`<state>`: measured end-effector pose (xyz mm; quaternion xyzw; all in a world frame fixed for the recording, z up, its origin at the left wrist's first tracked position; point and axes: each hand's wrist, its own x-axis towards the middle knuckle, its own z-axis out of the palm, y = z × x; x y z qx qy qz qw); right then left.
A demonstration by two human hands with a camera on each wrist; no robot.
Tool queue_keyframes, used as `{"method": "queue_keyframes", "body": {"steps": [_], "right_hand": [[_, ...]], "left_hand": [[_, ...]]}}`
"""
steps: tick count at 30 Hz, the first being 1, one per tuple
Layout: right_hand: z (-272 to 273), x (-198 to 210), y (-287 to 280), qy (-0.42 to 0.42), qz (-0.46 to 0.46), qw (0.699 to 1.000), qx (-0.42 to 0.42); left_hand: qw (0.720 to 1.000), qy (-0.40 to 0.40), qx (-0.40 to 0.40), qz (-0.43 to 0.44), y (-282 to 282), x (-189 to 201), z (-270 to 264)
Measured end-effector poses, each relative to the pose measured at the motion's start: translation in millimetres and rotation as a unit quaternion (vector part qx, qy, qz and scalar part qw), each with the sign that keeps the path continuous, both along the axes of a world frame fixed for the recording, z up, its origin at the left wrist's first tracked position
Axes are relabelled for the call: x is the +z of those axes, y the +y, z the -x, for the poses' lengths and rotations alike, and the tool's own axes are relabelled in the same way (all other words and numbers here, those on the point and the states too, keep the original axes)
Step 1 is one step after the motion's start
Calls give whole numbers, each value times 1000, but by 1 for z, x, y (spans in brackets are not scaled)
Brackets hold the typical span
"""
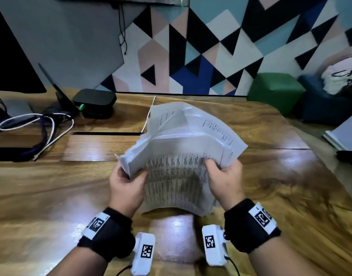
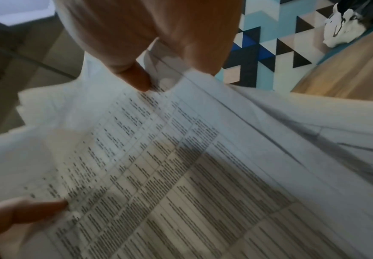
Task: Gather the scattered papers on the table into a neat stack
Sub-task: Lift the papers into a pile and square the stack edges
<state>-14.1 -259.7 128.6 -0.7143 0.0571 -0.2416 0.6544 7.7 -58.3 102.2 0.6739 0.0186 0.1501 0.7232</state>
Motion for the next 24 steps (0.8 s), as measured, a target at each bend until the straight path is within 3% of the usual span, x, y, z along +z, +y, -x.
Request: {"method": "queue_keyframes", "body": {"steps": [3, 5, 11, 15, 20, 24], "right_hand": [[3, 15, -13, -49, -13, 999, 18], [7, 18, -22, -71, -34, 996, 29], [13, -1, -7, -31, -52, 997, 50], [8, 12, -10, -56, -53, 996, 38], [-5, 51, -31, -109, 41, 993, 0], [-15, 69, -42, -113, 108, 988, 16]], "left_hand": [[999, -43, 16, 29, 14, 14, -7], [997, -62, -15, 50, 28, 12, -6], [983, 129, -124, 31, 23, -40, 4], [978, 154, -135, 46, 23, -42, -5], [978, 127, -163, 7, 35, -33, -13], [973, 126, -195, -6, 46, -24, -16]]}}
